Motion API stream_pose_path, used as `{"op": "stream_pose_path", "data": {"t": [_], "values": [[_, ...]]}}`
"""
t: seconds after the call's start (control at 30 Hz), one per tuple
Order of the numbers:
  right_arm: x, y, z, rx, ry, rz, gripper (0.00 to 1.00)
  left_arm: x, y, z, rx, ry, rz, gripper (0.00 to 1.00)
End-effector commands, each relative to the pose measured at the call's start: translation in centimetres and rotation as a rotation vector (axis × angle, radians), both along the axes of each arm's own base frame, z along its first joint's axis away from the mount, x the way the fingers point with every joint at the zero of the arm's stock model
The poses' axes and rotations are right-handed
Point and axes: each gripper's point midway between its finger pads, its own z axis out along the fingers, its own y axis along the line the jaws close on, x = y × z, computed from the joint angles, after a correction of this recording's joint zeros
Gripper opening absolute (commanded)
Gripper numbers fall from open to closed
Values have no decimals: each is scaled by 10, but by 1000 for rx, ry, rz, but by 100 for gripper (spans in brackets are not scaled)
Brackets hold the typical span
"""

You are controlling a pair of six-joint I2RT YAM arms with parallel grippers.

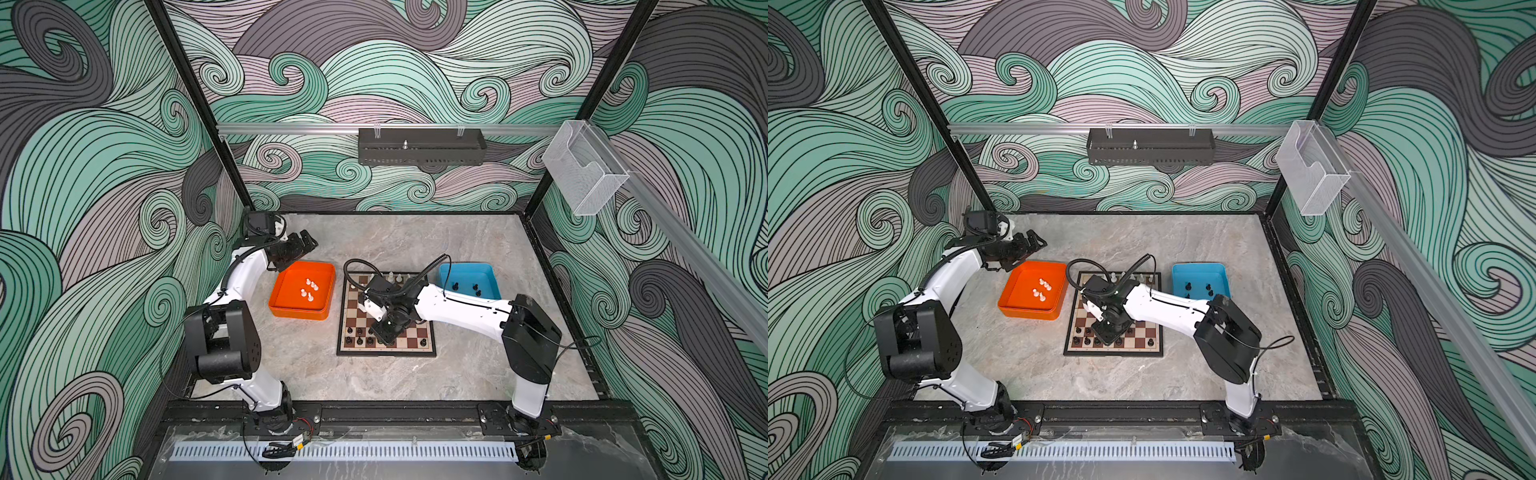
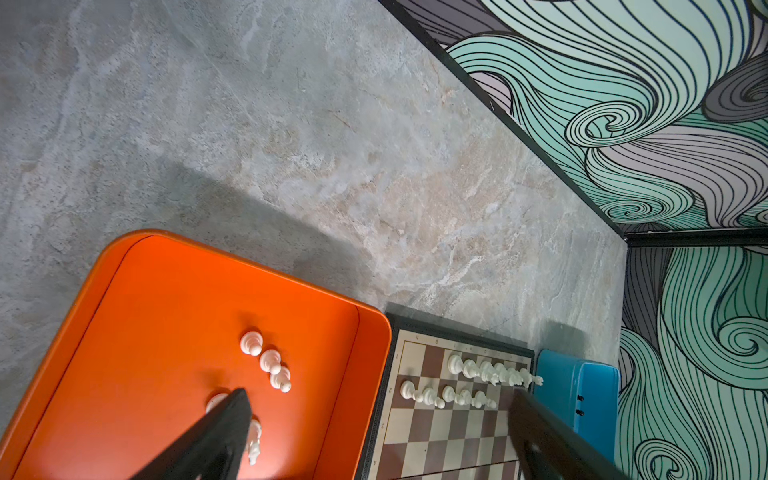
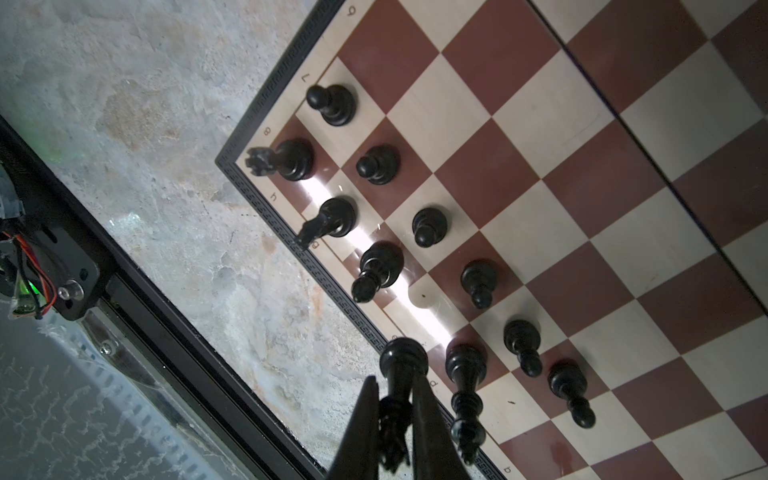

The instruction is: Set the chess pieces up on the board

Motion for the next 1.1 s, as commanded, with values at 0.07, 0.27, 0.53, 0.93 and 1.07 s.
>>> {"op": "stream_pose_path", "data": {"t": [0.07,0.27,0.53,0.93,1.07], "values": [[1,-1,-13,-33,-1,18,14,2,0,1,-13,-16,-12,99],[2,-1,-20,-49,1,22,15,3,-1,-3,-16,-8,-14,98],[4,-1,-23,-56,-2,21,15,5,-1,-7,-21,1,-13,99],[4,1,-24,-54,2,32,16,6,-1,-12,-25,11,-15,99],[4,2,-25,-53,4,36,16,7,-1,-12,-25,10,-15,98]]}}
